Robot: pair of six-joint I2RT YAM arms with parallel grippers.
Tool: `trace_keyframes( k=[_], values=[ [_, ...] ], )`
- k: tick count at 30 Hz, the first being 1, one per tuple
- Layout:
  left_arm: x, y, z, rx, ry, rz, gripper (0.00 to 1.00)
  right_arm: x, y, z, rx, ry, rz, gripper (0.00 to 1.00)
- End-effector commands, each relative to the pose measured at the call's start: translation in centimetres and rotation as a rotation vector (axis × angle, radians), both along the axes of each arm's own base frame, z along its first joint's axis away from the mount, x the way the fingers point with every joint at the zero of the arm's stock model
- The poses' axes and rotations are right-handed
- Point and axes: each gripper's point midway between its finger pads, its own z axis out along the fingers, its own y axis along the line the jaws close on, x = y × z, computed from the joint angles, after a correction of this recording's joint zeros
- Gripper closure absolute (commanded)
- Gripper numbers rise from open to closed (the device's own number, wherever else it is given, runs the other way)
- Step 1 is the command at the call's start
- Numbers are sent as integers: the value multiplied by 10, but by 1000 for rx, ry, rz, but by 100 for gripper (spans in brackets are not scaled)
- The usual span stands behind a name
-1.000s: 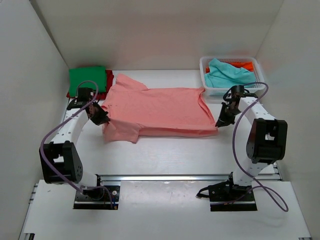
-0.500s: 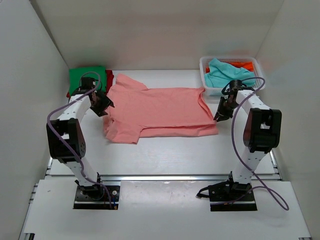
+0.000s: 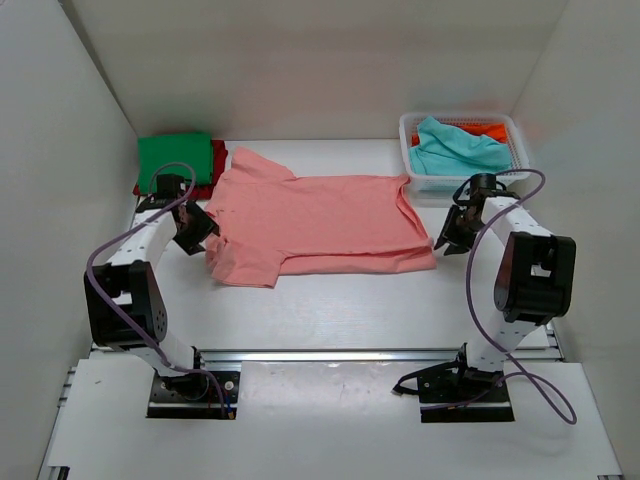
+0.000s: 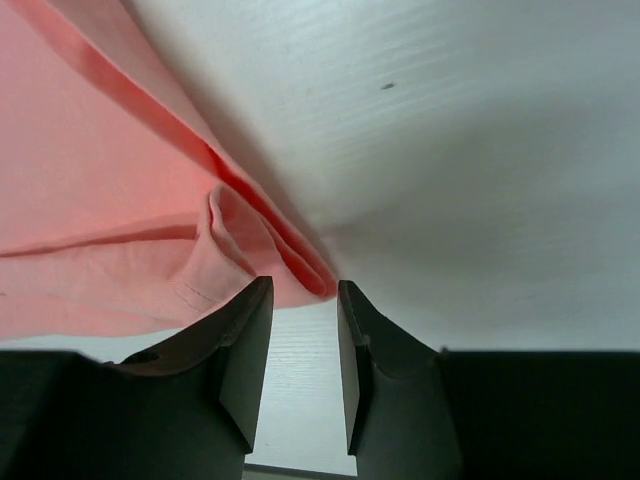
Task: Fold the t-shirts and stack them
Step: Fold the flattened tshirt in 1/3 of the way
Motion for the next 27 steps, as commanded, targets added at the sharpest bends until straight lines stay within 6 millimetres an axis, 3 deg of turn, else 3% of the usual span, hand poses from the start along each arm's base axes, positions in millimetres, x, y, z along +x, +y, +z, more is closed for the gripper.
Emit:
trace_keyframes(
  k=[1, 7, 13, 15, 17, 18, 19, 23, 27],
  values=[
    [-24, 8, 2, 76, 5, 8, 37, 6, 15, 3, -1, -72, 63, 70],
    [-24, -5, -21, 48, 22, -15, 34, -6, 25, -19, -3, -37, 95, 64],
    [-49, -17, -52, 17, 108, -14, 29, -19, 34, -31, 30, -13, 106, 58],
    [-56, -23, -61, -5, 125, -12, 38, -20, 37, -35, 34, -2, 119, 68],
    [-63, -23, -66, -4, 148, -16, 88, -18, 38, -33, 45, 1, 111, 98],
    [-60, -20, -62, 13, 137, -23, 95, -21, 38, -35, 46, 13, 115, 100],
    [-63, -16, -59, 22, 148, -22, 100, -18, 35, -28, 44, 6, 101, 100],
    [-68, 16, -41, 137, 148, -2, 100, -22, 21, -10, 22, 12, 76, 100],
    [-79, 15, -34, 138, 133, -11, 100, -45, 4, 3, 1, 49, 39, 100]
  ],
)
